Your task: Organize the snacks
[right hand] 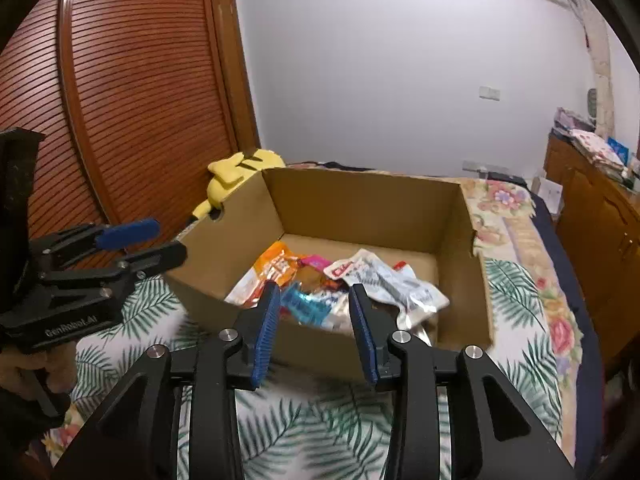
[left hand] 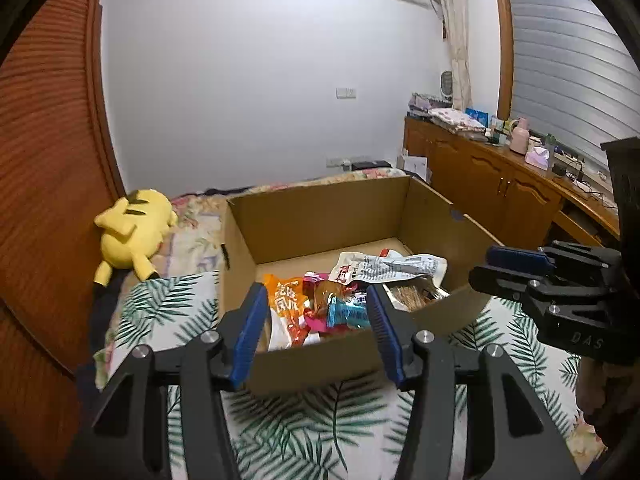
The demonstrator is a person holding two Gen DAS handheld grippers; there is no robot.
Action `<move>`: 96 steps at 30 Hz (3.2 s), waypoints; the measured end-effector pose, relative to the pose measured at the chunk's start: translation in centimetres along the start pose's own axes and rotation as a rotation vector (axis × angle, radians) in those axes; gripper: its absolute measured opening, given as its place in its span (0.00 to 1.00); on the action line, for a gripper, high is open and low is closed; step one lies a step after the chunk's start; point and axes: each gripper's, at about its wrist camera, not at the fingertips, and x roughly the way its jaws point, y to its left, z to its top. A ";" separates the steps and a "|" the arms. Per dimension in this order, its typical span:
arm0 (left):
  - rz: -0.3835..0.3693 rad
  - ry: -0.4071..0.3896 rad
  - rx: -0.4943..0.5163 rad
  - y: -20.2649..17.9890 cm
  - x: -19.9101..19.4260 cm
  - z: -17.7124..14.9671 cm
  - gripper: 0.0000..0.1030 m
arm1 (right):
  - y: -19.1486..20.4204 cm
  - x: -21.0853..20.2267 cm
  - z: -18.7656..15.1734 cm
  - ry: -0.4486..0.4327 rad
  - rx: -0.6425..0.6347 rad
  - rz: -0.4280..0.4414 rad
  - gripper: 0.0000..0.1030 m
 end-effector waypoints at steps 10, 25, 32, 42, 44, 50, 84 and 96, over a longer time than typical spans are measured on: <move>0.060 -0.057 -0.004 -1.7 -6.3 -2.6 0.52 | 1.7 -5.6 -3.0 -0.054 -0.001 -0.061 0.53; 0.098 -0.147 -0.026 -2.7 -11.5 -5.8 0.89 | 3.1 -10.5 -6.2 -0.136 0.029 -0.152 1.00; 0.108 -0.164 -0.050 -3.4 -12.8 -6.8 0.93 | 3.6 -11.4 -7.2 -0.149 0.039 -0.195 1.00; 0.123 -0.156 -0.057 -4.9 -13.8 -8.7 0.93 | 3.4 -13.1 -8.4 -0.167 0.062 -0.225 1.00; 0.122 -0.162 -0.065 -5.1 -14.2 -9.1 0.93 | 3.5 -13.5 -8.7 -0.172 0.066 -0.232 1.00; 0.135 -0.168 -0.066 -5.6 -14.7 -9.9 0.93 | 3.4 -14.5 -9.5 -0.187 0.084 -0.254 1.00; 0.155 -0.140 -0.090 -4.8 -14.6 -11.3 0.94 | 3.8 -15.8 -11.3 -0.197 0.087 -0.296 1.00; 0.152 -0.140 -0.094 -4.6 -14.7 -11.4 0.94 | 4.0 -15.8 -10.9 -0.201 0.086 -0.297 1.00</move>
